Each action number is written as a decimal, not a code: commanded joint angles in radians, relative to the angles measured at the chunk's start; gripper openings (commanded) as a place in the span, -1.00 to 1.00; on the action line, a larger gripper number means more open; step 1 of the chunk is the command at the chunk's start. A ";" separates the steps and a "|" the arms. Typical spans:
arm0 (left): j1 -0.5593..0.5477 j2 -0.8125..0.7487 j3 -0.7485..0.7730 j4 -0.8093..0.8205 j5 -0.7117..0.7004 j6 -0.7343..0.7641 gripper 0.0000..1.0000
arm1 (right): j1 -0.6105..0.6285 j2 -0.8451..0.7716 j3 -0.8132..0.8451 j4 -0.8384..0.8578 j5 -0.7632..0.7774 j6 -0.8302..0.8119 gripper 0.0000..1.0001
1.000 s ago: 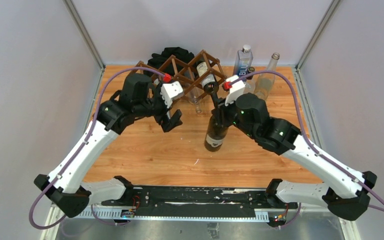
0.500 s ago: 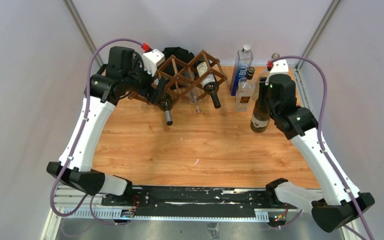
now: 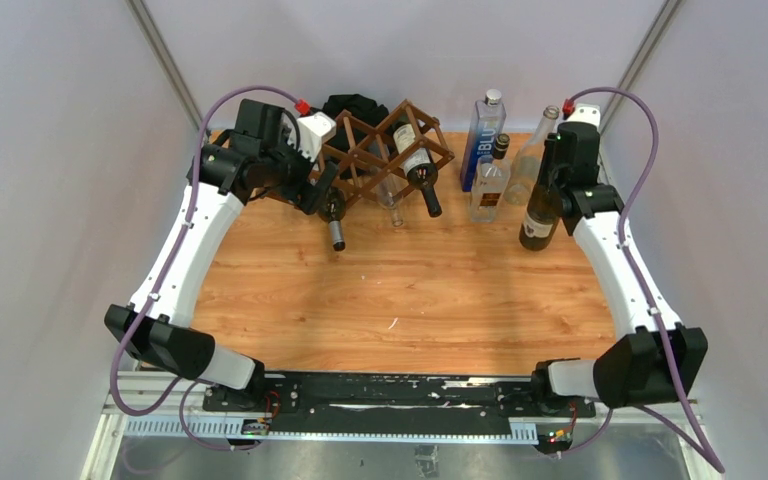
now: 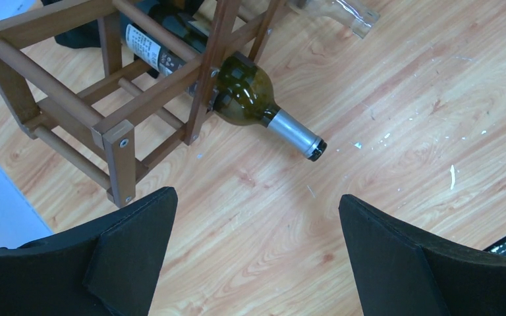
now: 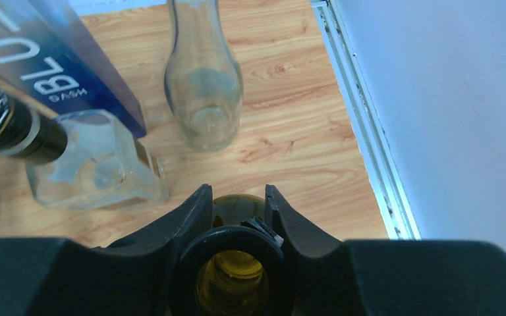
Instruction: Take the wine bottle off the wine rack
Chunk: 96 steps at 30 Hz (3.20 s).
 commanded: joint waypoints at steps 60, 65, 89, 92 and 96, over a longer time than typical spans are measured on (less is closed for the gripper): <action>0.007 -0.071 0.013 -0.006 0.104 0.053 1.00 | -0.076 -0.151 -0.052 0.032 -0.416 0.271 1.00; 0.014 -0.047 0.021 -0.005 0.107 0.040 1.00 | 0.005 -0.244 -0.073 0.012 -0.546 0.250 1.00; 0.048 -0.061 0.006 -0.005 0.118 0.018 1.00 | 0.373 0.397 0.353 -0.184 -0.340 0.074 0.89; 0.048 -0.063 0.007 -0.005 0.119 0.021 1.00 | 0.372 0.454 0.384 -0.186 -0.376 0.078 0.82; 0.048 -0.064 0.008 -0.005 0.121 0.024 1.00 | 0.373 0.511 0.386 -0.177 -0.400 0.091 0.75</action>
